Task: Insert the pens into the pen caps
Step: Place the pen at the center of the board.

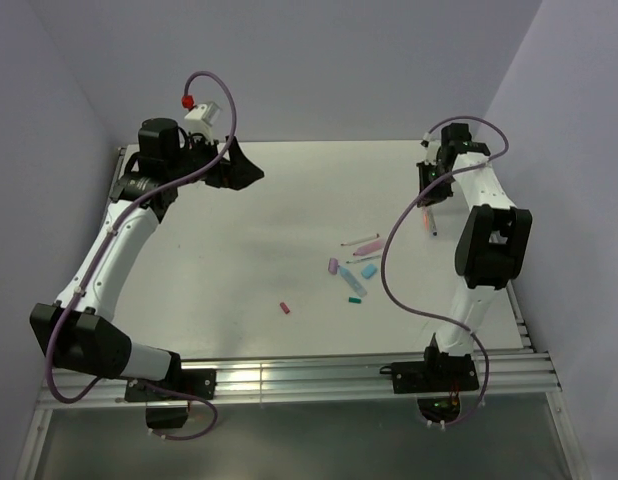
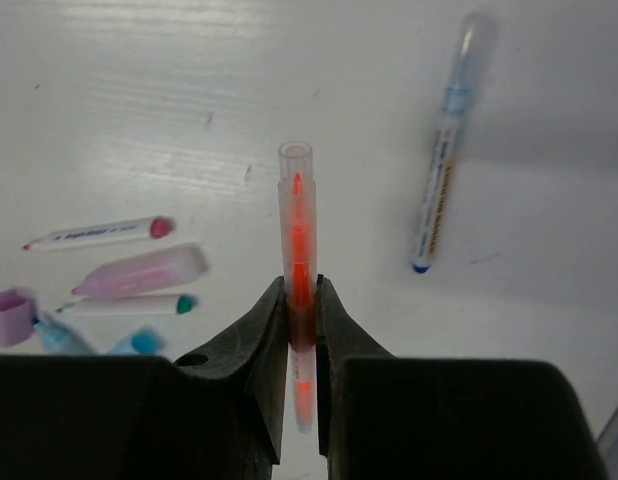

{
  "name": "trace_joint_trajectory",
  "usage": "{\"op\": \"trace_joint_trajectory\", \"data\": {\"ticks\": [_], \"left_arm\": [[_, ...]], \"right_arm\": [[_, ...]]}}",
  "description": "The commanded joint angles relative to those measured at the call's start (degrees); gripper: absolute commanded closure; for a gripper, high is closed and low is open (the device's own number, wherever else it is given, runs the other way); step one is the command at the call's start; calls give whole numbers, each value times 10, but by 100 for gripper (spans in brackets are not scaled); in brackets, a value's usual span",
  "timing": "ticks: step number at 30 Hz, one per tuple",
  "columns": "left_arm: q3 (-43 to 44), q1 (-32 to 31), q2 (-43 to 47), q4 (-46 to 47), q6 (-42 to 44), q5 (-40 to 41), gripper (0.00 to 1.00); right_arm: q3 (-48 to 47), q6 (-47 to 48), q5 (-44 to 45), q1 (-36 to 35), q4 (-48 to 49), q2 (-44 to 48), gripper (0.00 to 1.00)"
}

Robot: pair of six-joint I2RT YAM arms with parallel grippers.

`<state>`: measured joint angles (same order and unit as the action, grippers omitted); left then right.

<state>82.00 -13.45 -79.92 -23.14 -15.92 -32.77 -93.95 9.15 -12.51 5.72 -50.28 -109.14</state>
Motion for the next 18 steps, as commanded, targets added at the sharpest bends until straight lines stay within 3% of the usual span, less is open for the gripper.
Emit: {"op": "trace_joint_trajectory", "data": {"ticks": [1, 6, 18], "left_arm": [[10, 4, -4, 3, 17, 13, 1], [23, 11, -11, 4, 17, 18, 1], [16, 24, -20, 9, -2, -6, 1]], "right_arm": [[-77, 22, 33, 10, -26, -43, 100], [-141, -2, 35, 10, -39, -117, 100], [-156, -15, 71, 2, -32, -180, 98]]}}
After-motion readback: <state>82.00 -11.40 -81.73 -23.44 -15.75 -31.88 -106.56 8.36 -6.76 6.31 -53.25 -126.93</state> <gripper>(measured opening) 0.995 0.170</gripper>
